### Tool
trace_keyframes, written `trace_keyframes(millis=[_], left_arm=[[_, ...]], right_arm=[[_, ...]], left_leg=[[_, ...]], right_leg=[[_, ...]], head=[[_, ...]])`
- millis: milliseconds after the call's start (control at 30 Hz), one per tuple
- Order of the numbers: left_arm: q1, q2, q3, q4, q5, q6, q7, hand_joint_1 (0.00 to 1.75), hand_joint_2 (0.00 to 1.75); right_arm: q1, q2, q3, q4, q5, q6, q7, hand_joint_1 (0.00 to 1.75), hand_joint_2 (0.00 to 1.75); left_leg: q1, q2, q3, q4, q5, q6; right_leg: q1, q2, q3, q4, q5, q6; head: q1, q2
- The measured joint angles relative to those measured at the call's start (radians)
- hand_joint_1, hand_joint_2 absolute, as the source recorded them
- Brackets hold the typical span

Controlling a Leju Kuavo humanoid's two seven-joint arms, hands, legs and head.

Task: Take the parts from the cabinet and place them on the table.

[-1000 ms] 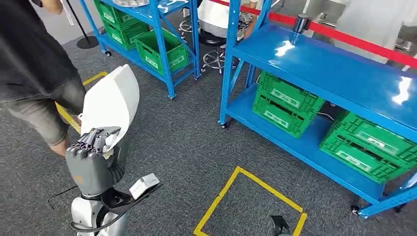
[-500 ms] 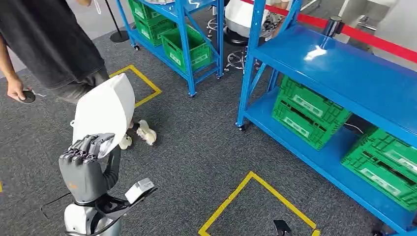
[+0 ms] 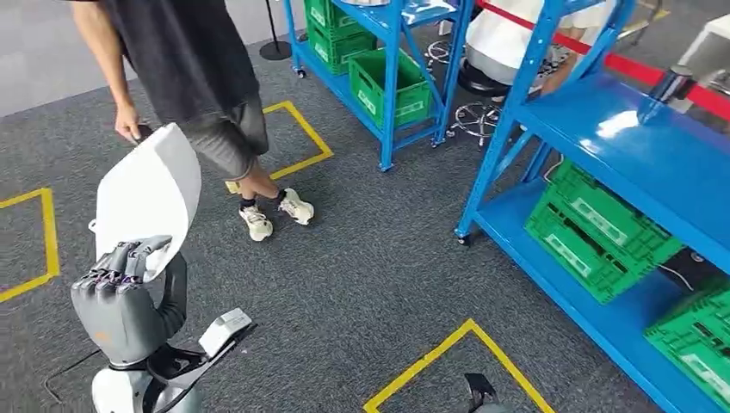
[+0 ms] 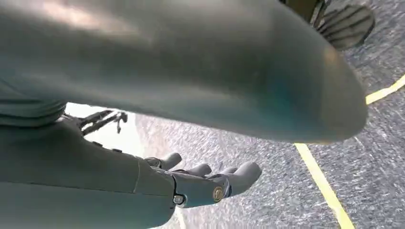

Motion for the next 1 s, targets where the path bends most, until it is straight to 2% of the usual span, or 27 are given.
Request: trace_keyframes(millis=[33, 67, 100, 133, 167, 267, 300, 333, 367, 400, 433, 467, 500, 533, 567, 600, 633, 667, 700, 800, 833, 867, 900, 933, 967, 1000], left_arm=[[0.001, 0.0, 0.0, 0.0, -0.004, 0.0, 0.001, 1.75, 1.75], [0.002, 0.001, 0.0, 0.0, -0.006, 0.0, 0.001, 1.75, 1.75], [0.002, 0.001, 0.0, 0.0, -0.009, 0.0, 0.003, 1.75, 1.75], [0.002, 0.001, 0.0, 0.0, -0.011, 0.0, 0.003, 1.75, 1.75], [0.001, 0.001, 0.0, 0.0, -0.013, 0.0, 0.005, 1.75, 1.75], [0.001, 0.002, -0.001, -0.006, -0.014, 0.0, 0.01, 1.75, 1.75], [0.001, 0.003, -0.001, -0.008, -0.014, 0.0, 0.012, 1.75, 1.75], [0.003, 0.005, -0.001, -0.008, -0.014, 0.0, 0.016, 1.75, 1.75], [0.001, 0.005, 0.0, -0.008, -0.016, 0.0, 0.021, 1.75, 1.75], [-0.001, 0.006, -0.001, -0.008, -0.027, 0.0, 0.029, 1.75, 1.75], [0.0, 0.006, -0.002, -0.008, -0.037, 0.0, 0.037, 1.75, 1.75], [0.001, 0.007, -0.001, -0.008, -0.039, 0.0, 0.043, 1.75, 1.75], [0.002, 0.008, -0.001, -0.008, -0.036, 0.0, 0.046, 1.75, 1.75], [0.003, 0.009, -0.001, -0.009, -0.033, 0.0, 0.047, 1.75, 1.75], [0.003, 0.01, -0.001, -0.009, -0.027, 0.0, 0.047, 1.75, 1.75], [0.003, 0.011, -0.003, -0.008, -0.025, 0.0, 0.047, 1.75, 1.75], [0.001, 0.011, -0.007, -0.008, -0.021, 0.0, 0.047, 1.75, 1.75], [-0.003, 0.011, -0.013, -0.007, -0.015, 0.0, 0.047, 1.75, 1.75], [-0.008, 0.011, -0.021, -0.004, -0.014, 0.0, 0.048, 1.75, 1.75], [-0.009, 0.011, -0.027, 0.003, -0.009, 0.0, 0.054, 1.75, 1.75], [-0.009, 0.01, -0.027, 0.003, -0.006, 0.0, 0.055, 1.75, 1.75], [-0.008, 0.01, -0.029, 0.003, -0.002, 0.0, 0.05, 1.75, 1.75], [-0.009, 0.007, -0.029, 0.002, 0.007, 0.0, 0.035, 1.75, 1.75], [-0.006, 0.004, -0.028, 0.001, 0.016, 0.0, 0.013, 1.75, 1.75], [-0.001, 0.004, -0.026, 0.0, 0.025, 0.0, -0.005, 1.75, 1.75], [0.005, 0.004, -0.024, -0.002, 0.032, 0.0, -0.015, 1.75, 1.75]], right_arm=[[-0.001, 0.0, 0.0, 0.0, 0.002, 0.0, 0.001, 0.0, 0.0], [-0.003, 0.0, 0.0, 0.0, 0.002, 0.0, 0.001, 0.0, 0.0], [-0.005, 0.0, 0.0, 0.0, 0.003, 0.001, 0.001, 0.0, 0.0], [-0.007, 0.0, 0.0, 0.0, 0.002, 0.003, 0.001, 0.0, 0.0], [-0.009, 0.003, 0.0, 0.0, -0.001, 0.005, 0.0, 0.0, 0.0], [-0.009, 0.009, -0.002, 0.0, -0.007, 0.007, -0.018, 0.0, 0.0], [-0.009, 0.011, -0.002, 0.0, -0.005, 0.008, -0.014, 0.0, 0.0], [-0.01, 0.016, -0.002, 0.0, 0.0, 0.011, -0.01, 0.0, 0.0], [-0.007, 0.016, -0.003, 0.0, -0.001, 0.012, -0.011, 0.0, 0.0], [0.0, 0.016, -0.003, 0.0, -0.009, 0.013, -0.013, 0.0, 0.0], [0.009, 0.016, -0.008, 0.0, -0.021, 0.013, -0.014, 0.0, 0.0], [0.016, 0.016, -0.012, 0.0, -0.032, 0.013, -0.014, 0.0, 0.0], [0.021, 0.015, -0.022, 0.0, -0.043, 0.013, -0.014, 0.0, 0.0], [0.022, 0.016, -0.03, 0.0, -0.048, 0.013, -0.012, 0.0, 0.0], [0.02, 0.016, -0.034, 0.0, -0.051, 0.014, -0.008, 0.0, 0.0], [0.019, 0.016, -0.035, 0.0, -0.051, 0.014, -0.008, 0.0, 0.0], [0.017, 0.015, -0.036, 0.0, -0.049, 0.014, -0.008, 0.0, 0.0], [0.016, 0.015, -0.038, 0.0, -0.045, 0.011, -0.008, 0.0, 0.0], [0.014, 0.015, -0.04, 0.0, -0.04, 0.005, -0.01, 0.0, 0.0], [0.008, 0.014, -0.04, 0.0, -0.032, 0.002, -0.006, 0.0, 0.0], [0.005, 0.013, -0.04, 0.0, -0.029, 0.001, 0.0, 0.0, 0.0], [0.004, 0.006, -0.04, 0.0, -0.025, 0.001, 0.005, 0.0, 0.0], [0.005, 0.006, -0.04, 0.0, -0.022, 0.004, 0.003, 0.0, 0.0], [0.01, 0.004, -0.041, 0.0, -0.018, 0.005, -0.006, 0.0, 0.0], [0.018, 0.001, -0.041, 0.0, -0.015, 0.007, -0.013, 0.0, 0.0], [0.025, -0.003, -0.041, 0.0, -0.011, 0.007, -0.014, 0.0, 0.0]], left_leg=[[0.002, -0.015, 0.0, 0.003, 0.0, -0.001], [0.005, -0.03, 0.0, 0.007, -0.002, -0.004], [0.008, -0.046, -0.001, 0.013, -0.005, -0.01], [0.011, -0.06, -0.003, 0.022, -0.01, -0.018], [0.007, -0.07, -0.012, 0.033, -0.016, -0.028], [0.014, -0.103, -0.026, 0.028, -0.01, -0.05], [0.015, -0.114, -0.03, 0.025, -0.009, -0.058], [0.015, -0.074, -0.029, 0.034, -0.012, -0.058], [0.009, -0.011, -0.041, 0.062, -0.035, -0.061], [0.01, 0.022, -0.072, 0.124, -0.075, -0.064], [0.012, 0.035, -0.112, 0.207, -0.118, -0.066], [0.012, 0.04, -0.146, 0.277, -0.147, -0.068], [0.012, 0.041, -0.166, 0.319, -0.153, -0.068], [0.012, 0.042, -0.16, 0.309, -0.136, -0.066], [0.012, 0.044, -0.135, 0.262, -0.103, -0.063], [0.01, 0.053, -0.09, 0.179, -0.059, -0.058], [0.006, 0.084, -0.038, 0.086, -0.019, -0.049], [-0.005, 0.139, -0.012, 0.03, -0.026, -0.039], [-0.008, 0.132, -0.012, 0.027, -0.022, -0.033], [-0.014, 0.092, -0.019, 0.023, -0.019, -0.021], [0.0, 0.077, 0.0, 0.008, -0.009, -0.011], [0.0, 0.067, 0.001, 0.002, -0.005, -0.01], [0.003, 0.059, 0.001, 0.001, -0.001, -0.002], [0.005, 0.044, -0.002, 0.001, 0.0, 0.0], [0.005, 0.026, -0.002, 0.002, 0.0, 0.0], [0.005, 0.011, -0.002, 0.004, 0.0, 0.0]], right_leg=[[-0.001, 0.0, 0.004, -0.019, 0.026, 0.002], [-0.003, 0.002, 0.026, -0.073, 0.067, 0.004], [-0.009, 0.013, 0.066, -0.162, 0.12, 0.008], [-0.016, 0.042, 0.106, -0.246, 0.156, 0.012], [-0.021, 0.095, 0.12, -0.281, 0.137, 0.016], [-0.009, 0.064, 0.118, -0.281, 0.136, -0.009], [-0.013, 0.051, 0.121, -0.286, 0.14, -0.019], [-0.016, 0.035, 0.123, -0.292, 0.144, -0.029], [-0.013, 0.026, 0.125, -0.295, 0.143, -0.036], [-0.01, 0.012, 0.126, -0.295, 0.142, -0.039], [-0.007, -0.007, 0.126, -0.294, 0.14, -0.042], [-0.005, -0.024, 0.126, -0.294, 0.139, -0.044], [-0.003, -0.041, 0.126, -0.294, 0.138, -0.045], [-0.002, -0.054, 0.126, -0.294, 0.137, -0.046], [-0.001, -0.067, 0.128, -0.294, 0.135, -0.045], [0.0, -0.078, 0.132, -0.294, 0.133, -0.045], [0.001, -0.089, 0.138, -0.294, 0.13, -0.042], [0.003, -0.1, 0.142, -0.294, 0.127, -0.038], [0.007, -0.108, 0.143, -0.293, 0.124, -0.032], [0.003, -0.141, 0.155, -0.302, 0.124, -0.015], [0.002, -0.144, 0.157, -0.3, 0.117, -0.008], [-0.002, -0.084, 0.156, -0.282, 0.105, -0.002], [-0.004, -0.035, 0.13, -0.228, 0.072, 0.001], [-0.004, -0.009, 0.087, -0.143, 0.032, 0.005], [-0.005, -0.001, 0.046, -0.064, 0.004, 0.009], [-0.005, 0.001, 0.016, -0.014, -0.004, 0.011]], head=[[0.0, 0.0], [0.0, 0.0], [0.0, 0.0], [0.0, 0.0], [0.001, 0.0], [0.001, 0.0], [0.0, 0.0], [0.001, 0.0], [-0.009, 0.0], [-0.013, 0.0], [-0.012, 0.0], [-0.012, 0.0], [-0.012, 0.0], [-0.012, 0.0], [-0.013, 0.0], [-0.013, 0.0], [-0.013, 0.0], [-0.012, 0.0], [-0.012, 0.0], [-0.012, 0.0], [-0.012, 0.0], [-0.009, 0.0], [-0.007, 0.0], [-0.003, 0.0], [-0.003, 0.0], [-0.004, 0.0]])
